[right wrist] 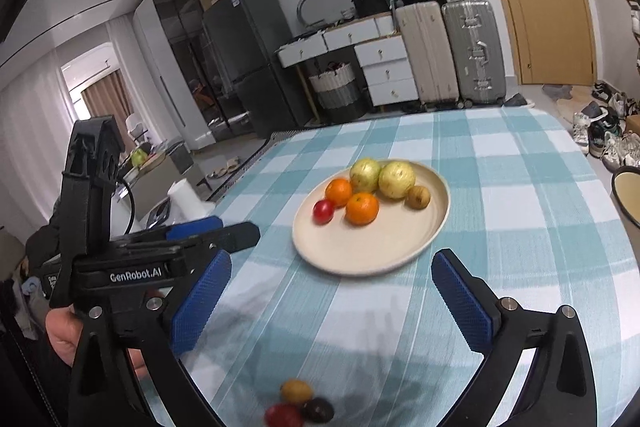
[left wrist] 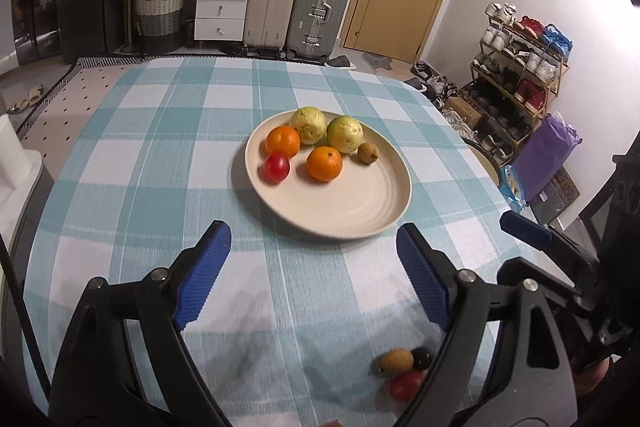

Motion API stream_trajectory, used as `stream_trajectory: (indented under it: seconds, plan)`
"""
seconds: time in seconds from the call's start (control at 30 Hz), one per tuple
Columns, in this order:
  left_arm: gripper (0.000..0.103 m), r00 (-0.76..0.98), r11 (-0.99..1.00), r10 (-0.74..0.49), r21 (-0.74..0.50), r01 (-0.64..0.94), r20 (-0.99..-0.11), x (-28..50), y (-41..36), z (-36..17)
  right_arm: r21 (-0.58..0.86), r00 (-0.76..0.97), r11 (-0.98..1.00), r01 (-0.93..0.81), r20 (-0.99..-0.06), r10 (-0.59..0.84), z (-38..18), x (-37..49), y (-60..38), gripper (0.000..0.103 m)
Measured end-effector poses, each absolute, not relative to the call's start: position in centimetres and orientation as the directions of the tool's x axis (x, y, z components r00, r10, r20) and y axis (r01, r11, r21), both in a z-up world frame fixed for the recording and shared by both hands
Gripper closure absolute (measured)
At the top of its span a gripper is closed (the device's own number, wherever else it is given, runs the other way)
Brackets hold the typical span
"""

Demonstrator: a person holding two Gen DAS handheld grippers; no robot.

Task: Organize fruits
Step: 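Move both tools back toward the remaining tomato and plums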

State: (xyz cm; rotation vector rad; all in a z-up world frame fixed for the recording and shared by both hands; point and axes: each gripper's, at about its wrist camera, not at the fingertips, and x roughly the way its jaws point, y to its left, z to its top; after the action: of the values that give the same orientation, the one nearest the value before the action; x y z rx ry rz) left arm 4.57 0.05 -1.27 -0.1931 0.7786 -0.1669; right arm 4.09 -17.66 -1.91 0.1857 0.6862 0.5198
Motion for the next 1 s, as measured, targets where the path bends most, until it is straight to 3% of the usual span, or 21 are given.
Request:
stream_trajectory:
  seconds: [0.4, 1.0]
  plan:
    - [0.002, 0.684, 0.97, -0.207, -0.235, 0.053, -0.699, 0.1, 0.1, -3.2, 0.314, 0.602, 0.852, -0.419, -0.607, 0.52, -3.5, 0.4, -16.7, 0.0]
    - [0.001, 0.623, 0.973, -0.177, -0.232, -0.007, -0.762, -1.7, 0.9, -7.2, 0.422, 0.511, 0.819, -0.388, -0.642, 0.572, -7.4, -3.7, -18.0, 0.001]
